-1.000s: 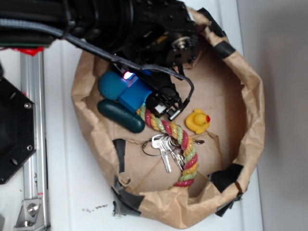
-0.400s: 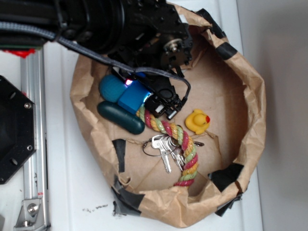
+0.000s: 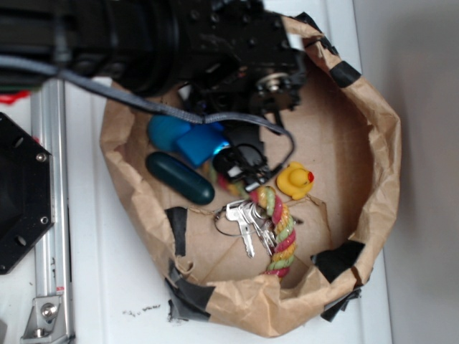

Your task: Grab the blue block.

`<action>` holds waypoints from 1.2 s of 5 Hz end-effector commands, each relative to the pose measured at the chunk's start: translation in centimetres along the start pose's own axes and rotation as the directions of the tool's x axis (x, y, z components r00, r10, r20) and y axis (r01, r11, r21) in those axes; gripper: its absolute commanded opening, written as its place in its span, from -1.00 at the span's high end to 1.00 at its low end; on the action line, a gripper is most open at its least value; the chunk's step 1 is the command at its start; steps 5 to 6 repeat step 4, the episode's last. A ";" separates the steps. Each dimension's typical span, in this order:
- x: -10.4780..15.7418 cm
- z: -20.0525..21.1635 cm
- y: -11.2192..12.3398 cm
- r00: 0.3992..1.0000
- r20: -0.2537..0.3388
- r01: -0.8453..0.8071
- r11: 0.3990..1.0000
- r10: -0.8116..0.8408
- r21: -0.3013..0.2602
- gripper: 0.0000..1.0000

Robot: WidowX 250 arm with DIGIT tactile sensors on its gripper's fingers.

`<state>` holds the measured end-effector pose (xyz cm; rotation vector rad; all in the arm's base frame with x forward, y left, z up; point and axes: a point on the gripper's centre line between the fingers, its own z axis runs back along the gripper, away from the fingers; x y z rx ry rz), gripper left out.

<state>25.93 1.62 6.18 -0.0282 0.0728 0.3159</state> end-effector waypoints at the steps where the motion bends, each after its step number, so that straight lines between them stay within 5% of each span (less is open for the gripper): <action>1: 0.9 8.9 -2.6 0.936 0.184 0.294 0.954 -0.299 0.053 1.00; 3: 1.1 9.6 -1.1 0.888 0.220 0.382 0.915 -0.403 0.133 1.00; 4: 0.2 10.2 0.0 0.901 0.204 0.361 0.923 -0.382 0.137 -0.22; 6: 0.2 10.2 0.0 0.901 0.204 0.361 0.923 -0.382 0.137 -0.22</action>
